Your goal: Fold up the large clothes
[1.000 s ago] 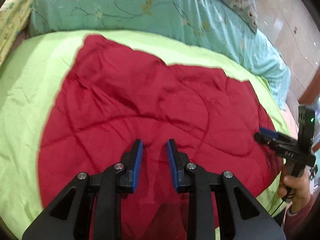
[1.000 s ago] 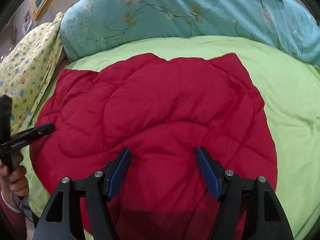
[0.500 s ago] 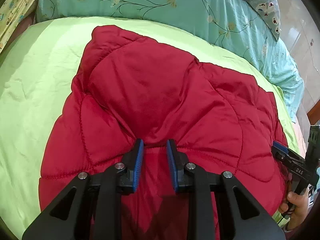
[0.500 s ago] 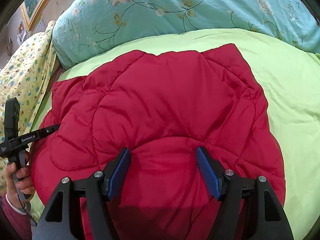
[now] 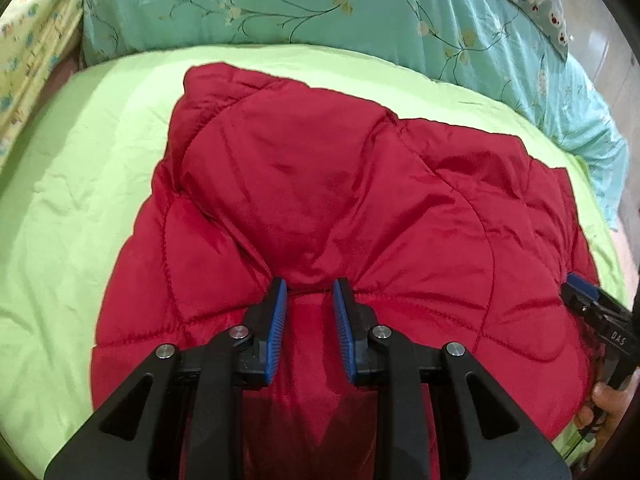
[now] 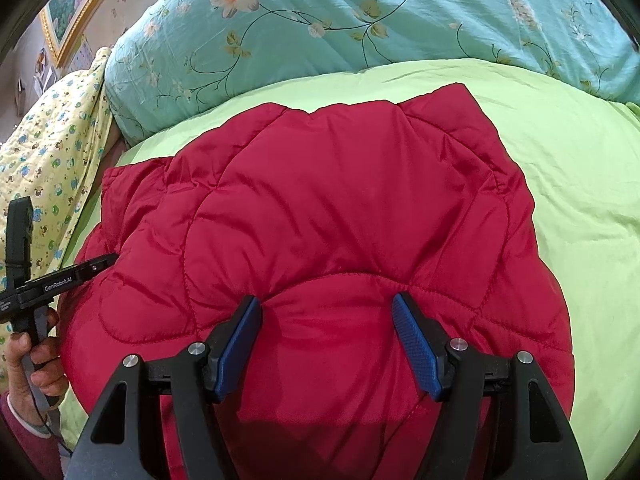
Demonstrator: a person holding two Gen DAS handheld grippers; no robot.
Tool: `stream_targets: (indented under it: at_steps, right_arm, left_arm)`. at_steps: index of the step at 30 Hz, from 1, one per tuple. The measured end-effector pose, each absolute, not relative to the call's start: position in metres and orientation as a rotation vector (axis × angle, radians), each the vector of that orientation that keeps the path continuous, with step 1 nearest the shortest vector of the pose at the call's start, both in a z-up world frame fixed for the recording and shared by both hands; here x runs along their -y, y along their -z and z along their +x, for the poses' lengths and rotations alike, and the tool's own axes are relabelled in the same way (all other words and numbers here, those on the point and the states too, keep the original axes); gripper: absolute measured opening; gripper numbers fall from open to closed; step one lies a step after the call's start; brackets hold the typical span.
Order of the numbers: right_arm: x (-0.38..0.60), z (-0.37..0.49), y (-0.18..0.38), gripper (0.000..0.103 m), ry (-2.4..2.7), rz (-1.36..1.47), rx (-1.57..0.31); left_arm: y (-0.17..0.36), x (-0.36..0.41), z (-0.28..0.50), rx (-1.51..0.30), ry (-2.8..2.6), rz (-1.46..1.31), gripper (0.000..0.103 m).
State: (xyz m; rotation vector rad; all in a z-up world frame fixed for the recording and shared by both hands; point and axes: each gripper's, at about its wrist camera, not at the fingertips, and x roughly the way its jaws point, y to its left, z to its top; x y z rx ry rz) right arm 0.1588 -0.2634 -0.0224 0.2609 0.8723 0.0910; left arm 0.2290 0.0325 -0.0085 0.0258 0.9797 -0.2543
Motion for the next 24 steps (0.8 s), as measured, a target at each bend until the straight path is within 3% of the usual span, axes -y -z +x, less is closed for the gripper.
stream_targets:
  at_steps: [3,7,24]
  right_arm:
    - [0.265,0.159,0.022,0.071,-0.092,0.261,-0.873]
    - [0.264,0.159,0.022,0.071,-0.091,0.261,-0.871]
    - [0.261,0.151,0.011,0.071,-0.06,0.285,-0.893]
  left_arm:
    - [0.0,-0.026,0.216,-0.956,0.212,0.087,0.026]
    - [-0.013,-0.022,0.192,-0.912,0.19,0.125,0.047]
    - [0.006,-0.015,0.185,-0.917,0.127,0.223,0.05]
